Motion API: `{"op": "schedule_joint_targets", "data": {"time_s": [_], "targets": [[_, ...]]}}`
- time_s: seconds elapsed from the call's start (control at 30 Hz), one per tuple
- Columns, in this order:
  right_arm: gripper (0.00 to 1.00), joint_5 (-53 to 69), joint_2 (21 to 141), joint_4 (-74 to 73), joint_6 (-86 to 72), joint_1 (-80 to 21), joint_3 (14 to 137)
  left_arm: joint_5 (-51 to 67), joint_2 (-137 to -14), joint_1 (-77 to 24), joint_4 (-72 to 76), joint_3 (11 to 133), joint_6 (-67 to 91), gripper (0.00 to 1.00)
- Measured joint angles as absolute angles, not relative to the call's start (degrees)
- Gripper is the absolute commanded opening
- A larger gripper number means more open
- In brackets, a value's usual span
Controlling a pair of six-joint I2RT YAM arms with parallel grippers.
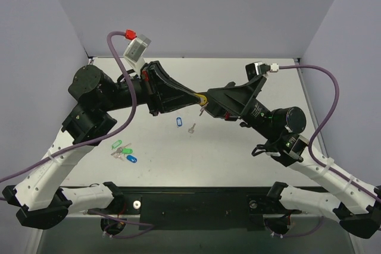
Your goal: Remove the keys from the keyring
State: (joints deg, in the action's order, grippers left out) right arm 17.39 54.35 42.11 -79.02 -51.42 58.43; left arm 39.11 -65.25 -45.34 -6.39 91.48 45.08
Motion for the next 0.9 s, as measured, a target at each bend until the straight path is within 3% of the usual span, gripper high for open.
{"op": "schedule_joint_targets", "data": {"time_s": [0.9], "targets": [[0.7, 12.8, 57.1, 46.3, -77.9, -57.8, 61.1, 36.5, -65.2, -44.4, -4.8, 94.5, 46.3, 0.0]]}}
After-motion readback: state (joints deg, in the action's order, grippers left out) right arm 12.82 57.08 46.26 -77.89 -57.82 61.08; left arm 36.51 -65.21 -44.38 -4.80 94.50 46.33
